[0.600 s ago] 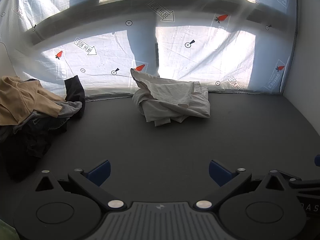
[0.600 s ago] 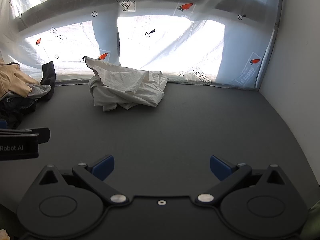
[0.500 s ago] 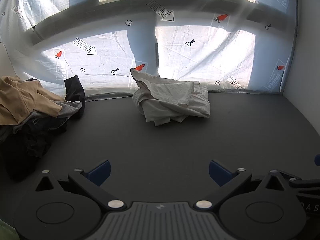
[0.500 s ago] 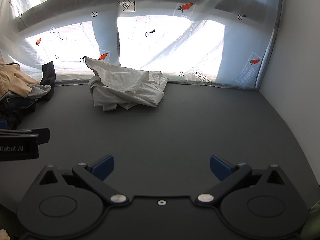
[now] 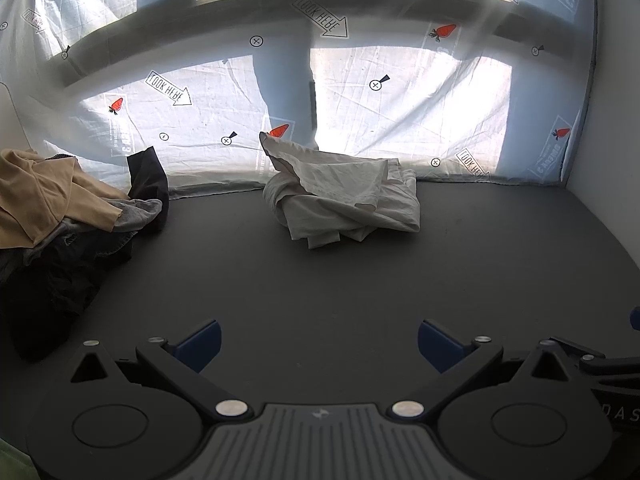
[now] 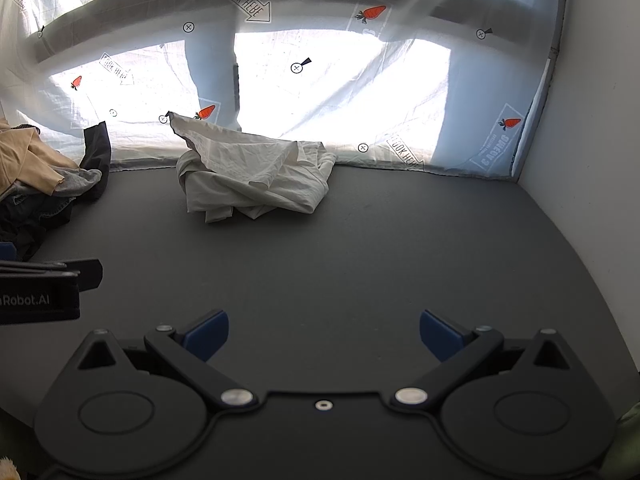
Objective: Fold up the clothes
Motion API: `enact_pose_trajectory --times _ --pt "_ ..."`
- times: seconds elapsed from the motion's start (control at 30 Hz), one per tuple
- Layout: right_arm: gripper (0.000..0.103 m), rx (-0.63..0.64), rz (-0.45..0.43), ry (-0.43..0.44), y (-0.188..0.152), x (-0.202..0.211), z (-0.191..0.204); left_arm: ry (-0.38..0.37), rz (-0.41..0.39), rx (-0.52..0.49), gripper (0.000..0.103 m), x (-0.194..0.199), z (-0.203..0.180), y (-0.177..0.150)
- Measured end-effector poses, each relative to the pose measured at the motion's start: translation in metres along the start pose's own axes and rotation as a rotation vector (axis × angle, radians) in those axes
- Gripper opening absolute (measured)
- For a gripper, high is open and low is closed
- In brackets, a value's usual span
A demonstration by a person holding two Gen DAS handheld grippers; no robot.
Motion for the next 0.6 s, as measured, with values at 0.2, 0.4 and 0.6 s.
enact_pose_trajectory --times 0.2,0.4,0.6 --pt "0.103 -0.002 0.004 -0.003 0.0008 -0.0003 -0.0002 -0.008 0.007 -0.007 0.103 -0.0017 -0.0020 0.0001" --pt "0.103 0.005 0.006 -0.004 0.0021 -0.0013 0.0005 -0.013 0.011 -0.010 0.103 -0.0031 -0.0031 0.0017" --pt "0.103 0.007 0.007 -0.007 0.0023 -0.0021 -0.0002 -0.013 0.011 -0.009 0.103 -0.0035 -0.0040 0.0010"
Point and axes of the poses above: each gripper's, at about its wrist camera, not at the fingertips, and x roughly against the way its jaws point, z to its left, y to its top, the point moved 3 cm from there along -x, roughly the way its jaws point, and after that the axes turned 15 degrees about -x, right-handed, at the moved point
